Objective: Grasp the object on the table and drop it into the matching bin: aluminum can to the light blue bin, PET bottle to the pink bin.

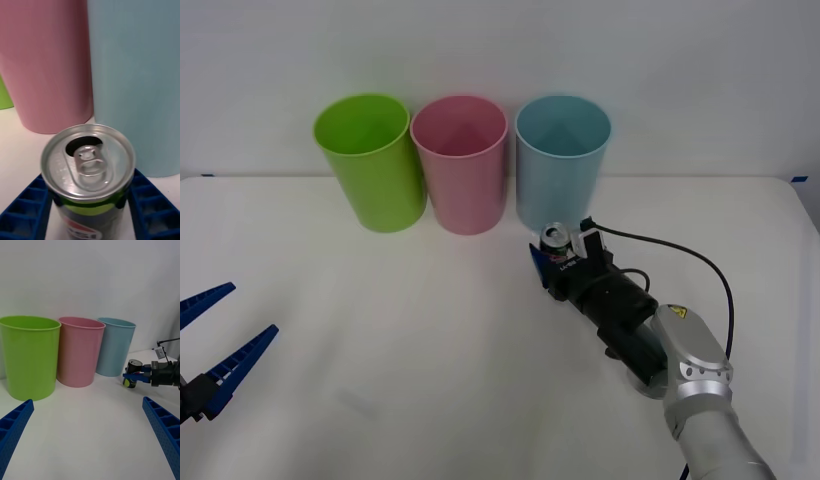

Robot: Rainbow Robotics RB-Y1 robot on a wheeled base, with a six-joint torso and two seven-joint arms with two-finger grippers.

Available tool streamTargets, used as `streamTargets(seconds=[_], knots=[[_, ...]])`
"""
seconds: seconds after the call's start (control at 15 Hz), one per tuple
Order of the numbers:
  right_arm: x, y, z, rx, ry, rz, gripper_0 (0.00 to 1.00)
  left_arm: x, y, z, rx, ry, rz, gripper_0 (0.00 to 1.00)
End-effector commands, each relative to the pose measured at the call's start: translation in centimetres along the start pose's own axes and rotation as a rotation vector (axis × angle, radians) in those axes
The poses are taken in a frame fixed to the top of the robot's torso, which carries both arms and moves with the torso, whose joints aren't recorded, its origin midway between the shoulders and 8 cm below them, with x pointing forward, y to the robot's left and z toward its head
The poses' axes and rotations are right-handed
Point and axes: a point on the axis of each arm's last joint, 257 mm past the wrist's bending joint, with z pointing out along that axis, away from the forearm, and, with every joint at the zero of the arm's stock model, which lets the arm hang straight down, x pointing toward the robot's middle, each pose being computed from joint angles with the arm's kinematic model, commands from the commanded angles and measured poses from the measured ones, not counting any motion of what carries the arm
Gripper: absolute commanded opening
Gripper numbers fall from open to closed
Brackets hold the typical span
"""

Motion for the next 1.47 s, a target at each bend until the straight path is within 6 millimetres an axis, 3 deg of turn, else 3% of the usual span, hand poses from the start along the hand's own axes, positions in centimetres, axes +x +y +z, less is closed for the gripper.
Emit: streamTargets(seconds=[0.07,0.4,0.73,1.13,1.47], knots=[[-0.1,0.1,0.0,-0.004,-0.004,0.004,0.0,0.0,0.0,0.0,0.0,0.0,0.0,1.0],[-0.5,0.3,-0.7,-0.036,-0.028,0.018,0.0,0.0,0.0,0.0,0.0,0.0,0.0,1.0],[-1.5,0.2,-3.2,-0.058,-0.073,0.011,0.0,0.0,0.0,0.0,0.0,0.0,0.0,1.0],[-5.2,1.2,-8.2,-0.086,-0.144,0.055,0.0,0.0,0.0,0.0,0.0,0.0,0.0,1.0],[-11.0,2.0,-10.9,-0.121,-0.231,0.104,0.0,0.0,0.0,0.0,0.0,0.0,0.0,1.0]])
